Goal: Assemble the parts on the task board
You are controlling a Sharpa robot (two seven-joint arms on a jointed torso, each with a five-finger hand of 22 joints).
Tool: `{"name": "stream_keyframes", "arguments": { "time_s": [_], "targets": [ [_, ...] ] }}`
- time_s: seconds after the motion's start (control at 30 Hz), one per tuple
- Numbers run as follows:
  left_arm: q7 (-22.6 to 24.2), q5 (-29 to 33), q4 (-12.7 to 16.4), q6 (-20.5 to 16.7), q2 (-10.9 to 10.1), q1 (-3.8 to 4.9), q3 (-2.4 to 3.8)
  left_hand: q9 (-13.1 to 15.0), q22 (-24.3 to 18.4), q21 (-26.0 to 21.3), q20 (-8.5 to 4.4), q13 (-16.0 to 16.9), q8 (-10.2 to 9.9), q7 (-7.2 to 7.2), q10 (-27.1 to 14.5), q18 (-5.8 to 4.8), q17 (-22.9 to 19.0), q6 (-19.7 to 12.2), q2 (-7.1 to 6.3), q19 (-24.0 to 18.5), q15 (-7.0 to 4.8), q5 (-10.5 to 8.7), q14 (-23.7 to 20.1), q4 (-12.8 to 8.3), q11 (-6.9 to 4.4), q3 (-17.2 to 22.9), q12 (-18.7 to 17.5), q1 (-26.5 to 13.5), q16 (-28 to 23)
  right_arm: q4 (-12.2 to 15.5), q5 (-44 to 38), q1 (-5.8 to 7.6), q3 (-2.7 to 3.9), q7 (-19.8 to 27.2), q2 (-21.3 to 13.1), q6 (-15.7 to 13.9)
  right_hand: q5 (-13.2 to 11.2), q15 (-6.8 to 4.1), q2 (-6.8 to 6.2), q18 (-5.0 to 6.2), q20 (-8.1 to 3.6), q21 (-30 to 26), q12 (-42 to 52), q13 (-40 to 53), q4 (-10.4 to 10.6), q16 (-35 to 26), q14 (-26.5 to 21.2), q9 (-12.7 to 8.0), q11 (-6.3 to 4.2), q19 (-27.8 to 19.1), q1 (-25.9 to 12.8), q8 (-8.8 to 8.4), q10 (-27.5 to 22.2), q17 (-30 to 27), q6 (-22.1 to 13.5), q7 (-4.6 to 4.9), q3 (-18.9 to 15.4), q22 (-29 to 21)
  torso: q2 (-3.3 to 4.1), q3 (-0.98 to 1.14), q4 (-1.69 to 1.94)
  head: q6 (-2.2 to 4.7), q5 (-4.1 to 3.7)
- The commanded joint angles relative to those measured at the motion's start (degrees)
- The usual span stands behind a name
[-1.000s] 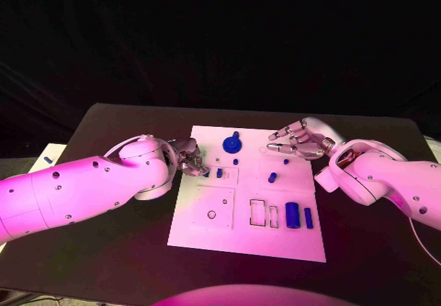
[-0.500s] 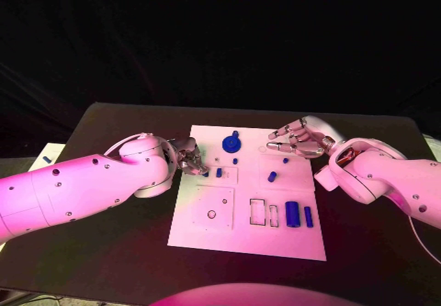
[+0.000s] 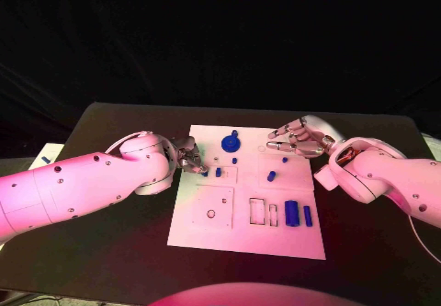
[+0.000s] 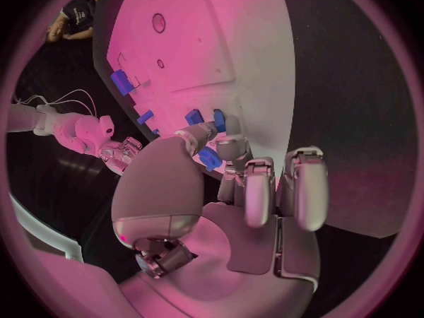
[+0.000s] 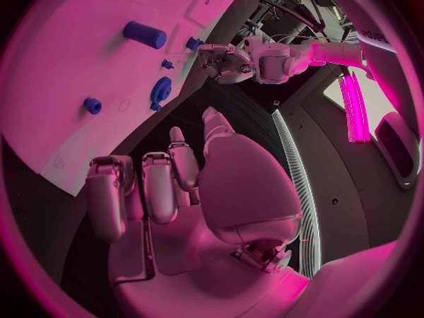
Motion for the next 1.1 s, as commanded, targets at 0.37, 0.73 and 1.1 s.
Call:
{"name": "stream_keyframes", "arguments": {
  "time_s": [0.37,0.73,1.1],
  "targets": [
    [-1.2,0.7,-0.3,2.6,0.7,-0.51,-0.45,-0.7,14.3,0.7,-0.59,1.2,-1.2,-0.62,0.5,-1.18,15.1,1.9,-0.53,5.4,-0.66,-0.08,6.0,-0.4,-0.29,-1.5,0.9,-2.0,0.2,0.2,-0.1,-0.02,0.0,0.5,-0.1,-0.2,0.4,-0.04,0.62,0.45,0.0,-0.2,-0.4,2.2,0.0,-0.3,3.4,0.1,-0.54,-0.2,0.1,0.05,0.0,4.0,0.3,-0.05,-0.4,7.3,0.01,-0.03,0.05,-0.01,-0.14],
    [-1.7,0.0,-0.5,2.1,1.1,-0.48,-0.44,-1.1,14.5,1.4,-0.63,2.3,-1.9,-0.7,1.0,-1.32,15.1,3.0,-0.76,5.6,-0.7,0.0,6.0,1.6,-0.36,-4.1,1.7,-3.9,0.2,0.3,-0.1,-0.01,0.0,0.5,-0.2,-0.3,0.5,-0.04,0.68,0.47,0.0,-0.3,-0.4,2.2,0.0,-0.3,3.4,0.1,-0.55,-0.3,0.2,0.03,0.0,4.0,0.3,-0.05,-0.4,7.2,-0.02,-0.03,0.06,0.01,-0.08],
    [-1.6,-0.1,-0.5,1.4,1.4,-0.47,-0.43,-1.1,14.5,1.7,-0.64,2.8,-2.0,-0.75,1.2,-1.39,15.1,3.2,-0.82,5.7,-0.71,0.02,6.0,2.0,-0.38,-4.7,2.1,-4.3,0.2,0.4,-0.1,0.01,0.0,0.5,-0.3,-0.3,0.7,-0.04,0.73,0.46,0.0,-0.3,-0.5,2.2,-0.1,-0.3,3.4,0.1,-0.55,-0.2,0.3,0.02,0.0,4.0,0.3,-0.05,-0.4,7.3,-0.02,-0.01,0.09,0.04,-0.16]
  ]
}}
